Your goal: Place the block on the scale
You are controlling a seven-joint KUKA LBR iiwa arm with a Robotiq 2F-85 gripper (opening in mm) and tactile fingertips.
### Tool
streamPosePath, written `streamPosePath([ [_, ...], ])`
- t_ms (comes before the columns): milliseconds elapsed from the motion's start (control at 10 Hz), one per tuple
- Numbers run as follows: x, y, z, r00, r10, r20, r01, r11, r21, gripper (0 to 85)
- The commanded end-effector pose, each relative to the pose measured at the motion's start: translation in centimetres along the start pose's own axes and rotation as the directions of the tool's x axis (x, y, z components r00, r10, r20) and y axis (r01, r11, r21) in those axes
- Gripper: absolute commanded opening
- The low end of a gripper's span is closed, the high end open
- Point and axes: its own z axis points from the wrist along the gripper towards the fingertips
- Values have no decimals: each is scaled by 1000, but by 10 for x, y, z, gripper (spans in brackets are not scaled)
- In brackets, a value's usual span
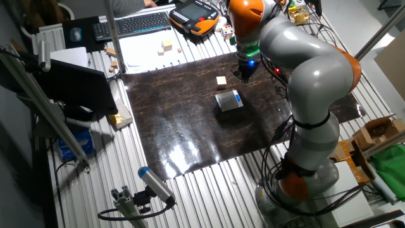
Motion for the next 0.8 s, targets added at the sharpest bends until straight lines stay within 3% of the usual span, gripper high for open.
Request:
streamPosePath([
  [0, 0, 0, 0, 1000, -5, 2, 5, 1000, -1, 23],
  [600, 0, 0, 0, 1000, 16, 2, -16, 1000, -3, 20],
  [700, 0, 0, 0, 998, 46, 50, -45, 999, -19, 20],
])
